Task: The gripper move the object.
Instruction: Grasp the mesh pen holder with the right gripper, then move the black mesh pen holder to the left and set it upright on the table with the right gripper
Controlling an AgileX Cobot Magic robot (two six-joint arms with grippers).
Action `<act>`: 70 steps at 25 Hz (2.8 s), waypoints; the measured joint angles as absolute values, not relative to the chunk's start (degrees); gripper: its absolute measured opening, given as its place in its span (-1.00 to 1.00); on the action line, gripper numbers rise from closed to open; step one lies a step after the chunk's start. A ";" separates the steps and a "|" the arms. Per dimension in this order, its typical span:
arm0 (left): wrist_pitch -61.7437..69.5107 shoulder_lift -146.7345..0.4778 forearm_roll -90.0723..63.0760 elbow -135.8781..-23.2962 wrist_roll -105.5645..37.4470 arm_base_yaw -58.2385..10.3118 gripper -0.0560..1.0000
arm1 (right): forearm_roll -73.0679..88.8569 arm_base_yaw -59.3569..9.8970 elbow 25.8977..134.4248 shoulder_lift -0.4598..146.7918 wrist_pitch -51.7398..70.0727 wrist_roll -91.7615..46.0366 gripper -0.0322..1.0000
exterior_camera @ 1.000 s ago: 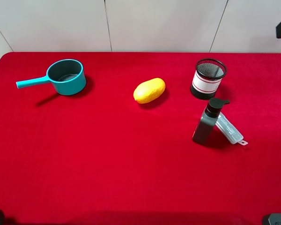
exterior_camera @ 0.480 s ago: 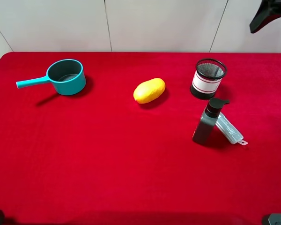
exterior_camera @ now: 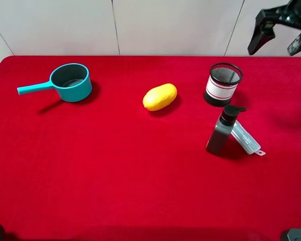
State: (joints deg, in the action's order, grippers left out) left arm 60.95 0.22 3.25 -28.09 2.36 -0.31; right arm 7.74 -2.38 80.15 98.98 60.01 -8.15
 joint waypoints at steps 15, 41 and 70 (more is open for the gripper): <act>60.95 0.22 3.25 -28.09 2.36 -0.31 0.99 | 10.35 -2.38 89.62 114.78 60.44 -8.15 0.41; 60.95 0.22 3.25 -28.09 2.36 -0.31 0.99 | 10.88 -2.38 89.80 126.66 54.91 -8.15 0.19; 60.95 0.22 3.25 -28.09 2.36 -0.31 0.99 | 10.89 -2.38 91.58 123.90 57.15 -8.09 -0.76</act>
State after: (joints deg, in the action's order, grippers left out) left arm 60.95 0.22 3.25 -28.09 2.36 -0.31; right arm 10.89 -2.38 91.58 123.90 57.15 -8.09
